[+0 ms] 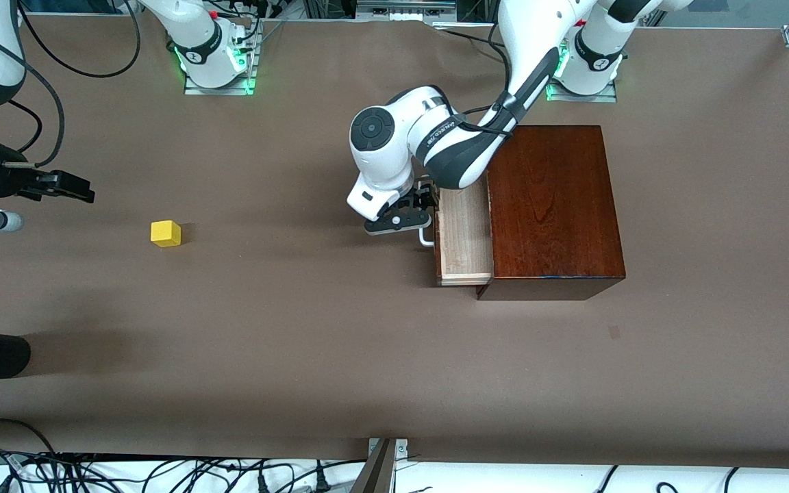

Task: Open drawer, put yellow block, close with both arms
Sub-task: 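Grip the handle with the left gripper and pull the drawer open, then lower the right gripper onto the yellow cube while the left gripper withdraws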

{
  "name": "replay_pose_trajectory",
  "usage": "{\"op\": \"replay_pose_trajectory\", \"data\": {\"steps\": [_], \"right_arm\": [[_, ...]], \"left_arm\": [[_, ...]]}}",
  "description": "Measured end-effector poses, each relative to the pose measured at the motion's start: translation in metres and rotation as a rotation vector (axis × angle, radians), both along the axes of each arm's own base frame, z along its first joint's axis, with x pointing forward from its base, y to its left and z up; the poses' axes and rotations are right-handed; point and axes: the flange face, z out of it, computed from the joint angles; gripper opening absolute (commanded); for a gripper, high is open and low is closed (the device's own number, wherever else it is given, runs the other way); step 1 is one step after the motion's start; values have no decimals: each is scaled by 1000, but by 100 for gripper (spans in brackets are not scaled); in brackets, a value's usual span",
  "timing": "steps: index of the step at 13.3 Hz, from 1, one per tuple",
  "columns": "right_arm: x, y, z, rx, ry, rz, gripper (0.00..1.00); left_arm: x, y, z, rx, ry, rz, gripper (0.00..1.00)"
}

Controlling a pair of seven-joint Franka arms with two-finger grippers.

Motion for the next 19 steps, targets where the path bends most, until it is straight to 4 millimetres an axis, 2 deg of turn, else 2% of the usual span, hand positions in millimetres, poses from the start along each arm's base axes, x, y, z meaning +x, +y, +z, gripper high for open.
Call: {"op": "replay_pose_trajectory", "data": {"steps": [8, 12, 15, 19], "right_arm": [[2, 0, -4, -1, -1, 0, 100], [7, 1, -14, -2, -15, 6, 100], [8, 6, -42, 0, -22, 39, 100], [-2, 5, -102, 5, -44, 108, 100]], "left_arm": [[3, -5, -2, 12, 3, 11, 100], [0, -18, 2, -19, -16, -1, 100], [-1, -21, 4, -28, -24, -4, 100], [-2, -19, 5, -12, -12, -2, 100]]}}
